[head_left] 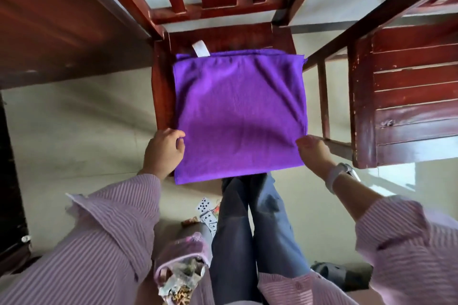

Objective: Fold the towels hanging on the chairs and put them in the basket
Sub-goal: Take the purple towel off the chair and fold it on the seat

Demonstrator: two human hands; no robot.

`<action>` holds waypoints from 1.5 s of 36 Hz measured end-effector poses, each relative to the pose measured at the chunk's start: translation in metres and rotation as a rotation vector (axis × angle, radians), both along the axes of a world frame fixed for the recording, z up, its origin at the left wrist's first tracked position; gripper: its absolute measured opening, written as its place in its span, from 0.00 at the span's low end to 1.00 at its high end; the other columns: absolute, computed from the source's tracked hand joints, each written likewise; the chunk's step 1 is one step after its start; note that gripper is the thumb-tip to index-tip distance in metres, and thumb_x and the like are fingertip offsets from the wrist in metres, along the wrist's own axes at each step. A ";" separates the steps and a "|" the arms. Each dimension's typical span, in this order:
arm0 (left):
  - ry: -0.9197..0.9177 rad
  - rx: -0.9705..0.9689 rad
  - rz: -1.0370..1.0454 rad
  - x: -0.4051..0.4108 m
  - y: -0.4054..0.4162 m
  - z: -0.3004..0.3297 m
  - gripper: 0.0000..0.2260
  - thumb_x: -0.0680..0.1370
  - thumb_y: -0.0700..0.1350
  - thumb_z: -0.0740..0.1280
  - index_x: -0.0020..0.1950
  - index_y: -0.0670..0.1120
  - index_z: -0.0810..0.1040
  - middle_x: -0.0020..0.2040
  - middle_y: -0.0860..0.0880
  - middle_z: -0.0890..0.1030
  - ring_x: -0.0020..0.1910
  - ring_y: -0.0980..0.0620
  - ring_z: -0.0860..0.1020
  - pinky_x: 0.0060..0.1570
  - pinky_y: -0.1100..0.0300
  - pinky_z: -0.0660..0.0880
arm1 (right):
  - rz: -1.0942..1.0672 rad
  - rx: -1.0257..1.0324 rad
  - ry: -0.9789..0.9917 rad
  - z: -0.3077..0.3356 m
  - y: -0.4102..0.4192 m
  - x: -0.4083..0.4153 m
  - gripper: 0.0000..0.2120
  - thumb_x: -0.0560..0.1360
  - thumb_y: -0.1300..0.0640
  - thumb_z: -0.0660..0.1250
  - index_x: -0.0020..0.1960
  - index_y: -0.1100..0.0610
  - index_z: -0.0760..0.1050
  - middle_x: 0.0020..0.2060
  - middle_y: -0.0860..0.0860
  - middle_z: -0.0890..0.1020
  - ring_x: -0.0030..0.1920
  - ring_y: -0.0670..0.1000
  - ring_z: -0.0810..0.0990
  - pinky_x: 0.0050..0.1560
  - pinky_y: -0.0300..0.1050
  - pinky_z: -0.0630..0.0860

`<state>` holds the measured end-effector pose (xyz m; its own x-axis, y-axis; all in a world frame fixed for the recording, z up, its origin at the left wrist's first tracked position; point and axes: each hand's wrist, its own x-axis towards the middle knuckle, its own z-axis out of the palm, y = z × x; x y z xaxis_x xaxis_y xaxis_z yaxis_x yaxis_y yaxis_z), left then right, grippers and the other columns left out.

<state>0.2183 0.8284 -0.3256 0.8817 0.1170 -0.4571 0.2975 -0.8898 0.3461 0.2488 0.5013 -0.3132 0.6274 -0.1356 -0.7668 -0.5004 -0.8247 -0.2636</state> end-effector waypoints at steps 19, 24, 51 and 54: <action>-0.202 0.193 -0.075 0.164 -0.004 -0.059 0.14 0.76 0.40 0.63 0.60 0.40 0.76 0.54 0.37 0.77 0.55 0.35 0.72 0.52 0.44 0.69 | 0.293 -0.021 -0.532 -0.061 0.000 0.171 0.17 0.75 0.61 0.59 0.63 0.55 0.72 0.60 0.57 0.73 0.62 0.61 0.67 0.62 0.54 0.64; -0.126 0.207 -0.083 0.170 -0.007 -0.054 0.09 0.73 0.40 0.66 0.52 0.41 0.79 0.50 0.37 0.77 0.53 0.36 0.71 0.51 0.45 0.68 | 0.333 -0.021 -0.507 -0.066 -0.004 0.180 0.11 0.73 0.58 0.63 0.55 0.58 0.77 0.53 0.59 0.76 0.59 0.61 0.69 0.59 0.52 0.64; -0.110 0.028 -0.077 0.196 0.027 -0.048 0.07 0.74 0.39 0.68 0.48 0.38 0.81 0.58 0.40 0.74 0.56 0.41 0.74 0.59 0.54 0.68 | 0.092 0.122 -0.359 -0.067 -0.021 0.198 0.09 0.75 0.60 0.63 0.50 0.63 0.78 0.42 0.59 0.80 0.42 0.54 0.75 0.48 0.45 0.72; -0.092 0.046 -0.166 0.195 0.027 -0.053 0.06 0.74 0.37 0.66 0.47 0.36 0.81 0.63 0.40 0.74 0.59 0.39 0.72 0.62 0.51 0.67 | 0.047 0.126 -0.372 -0.068 -0.022 0.197 0.09 0.75 0.60 0.63 0.50 0.63 0.79 0.45 0.60 0.81 0.46 0.58 0.77 0.49 0.46 0.72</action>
